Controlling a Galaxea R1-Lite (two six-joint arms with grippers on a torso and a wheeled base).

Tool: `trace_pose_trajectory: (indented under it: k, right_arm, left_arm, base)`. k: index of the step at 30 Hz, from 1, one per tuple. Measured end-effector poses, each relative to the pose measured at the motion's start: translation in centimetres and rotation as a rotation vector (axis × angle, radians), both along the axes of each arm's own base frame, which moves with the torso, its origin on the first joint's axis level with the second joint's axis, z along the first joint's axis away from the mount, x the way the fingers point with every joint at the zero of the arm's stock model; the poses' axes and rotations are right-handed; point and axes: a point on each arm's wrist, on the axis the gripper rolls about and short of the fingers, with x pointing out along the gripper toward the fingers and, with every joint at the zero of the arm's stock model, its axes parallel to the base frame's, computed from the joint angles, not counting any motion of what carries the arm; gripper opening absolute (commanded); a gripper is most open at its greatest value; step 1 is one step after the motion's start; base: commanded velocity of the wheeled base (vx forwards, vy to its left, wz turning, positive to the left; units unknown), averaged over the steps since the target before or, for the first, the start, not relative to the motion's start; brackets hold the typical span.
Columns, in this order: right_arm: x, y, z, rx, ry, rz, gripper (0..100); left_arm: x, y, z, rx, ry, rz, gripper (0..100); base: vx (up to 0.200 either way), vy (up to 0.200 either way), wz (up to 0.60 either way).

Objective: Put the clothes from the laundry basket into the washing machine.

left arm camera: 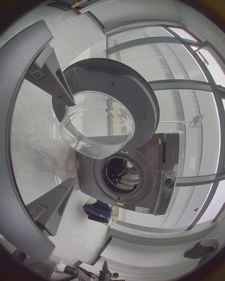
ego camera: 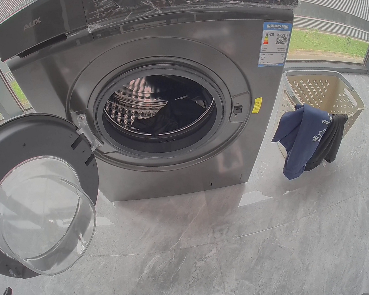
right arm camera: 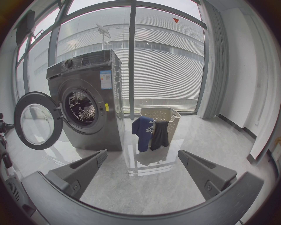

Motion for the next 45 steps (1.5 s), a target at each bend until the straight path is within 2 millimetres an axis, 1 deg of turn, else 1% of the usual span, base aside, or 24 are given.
trace_pose_trajectory:
  k: [5,7,12,15,18,21,26,32,36,41,45]
  right_arm:
    - [-0.18,0.33,0.01,0.024,-0.03,0.131,100]
    - [-0.22,0.37,0.0,0.027,-0.034,0.148,100]
    - [-0.26,0.31,-0.01,0.026,-0.039,0.119,100]
    - [-0.27,0.45,-0.14,0.009,-0.027,0.175,100]
    - [-0.28,0.56,-0.27,-0.054,-0.014,0.227,100]
    - [-0.28,0.53,-0.36,-0.085,-0.005,0.211,100]
    - [-0.31,0.16,-0.27,-0.072,0.0,0.047,100]
    - [-0.31,-0.03,-0.07,-0.07,-0.023,-0.037,100]
    - [-0.29,0.05,-0.07,-0.078,-0.025,-0.003,100]
    - [-0.27,0.38,-0.29,-0.043,-0.011,0.149,100]
    - [-0.26,0.36,-0.44,-0.022,0.003,0.142,100]
  left_arm:
    - [-0.14,-0.02,-0.06,0.001,-0.015,-0.001,100]
    - [-0.16,-0.02,-0.07,0.0,-0.018,0.0,100]
    - [-0.19,-0.02,-0.08,-0.004,-0.021,0.001,100]
    - [-0.2,-0.02,-0.08,-0.008,-0.022,0.002,100]
    - [-0.21,-0.02,-0.09,-0.011,-0.023,0.003,100]
    - [-0.21,-0.02,-0.09,-0.013,-0.023,0.003,100]
    - [-0.21,-0.02,-0.09,-0.016,-0.023,0.003,100]
    - [-0.21,-0.01,-0.08,-0.021,-0.024,0.004,100]
    - [-0.21,-0.01,-0.08,-0.023,-0.023,0.005,100]
    - [-0.2,-0.01,-0.07,-0.022,-0.024,0.006,100]
    - [-0.2,-0.01,-0.06,-0.022,-0.024,0.006,100]
  base:
    - [0.0,0.0,0.0]
    - [0.0,-0.2,0.0]
    - [0.0,-0.2,0.0]
    - [0.0,-0.2,0.0]
    - [0.0,-0.2,0.0]
    - [0.0,-0.2,0.0]
    - [0.0,-0.2,0.0]
    - [0.0,-0.2,0.0]
    - [0.0,-0.2,0.0]
    - [0.0,-0.2,0.0]
    - [0.0,-0.2,0.0]
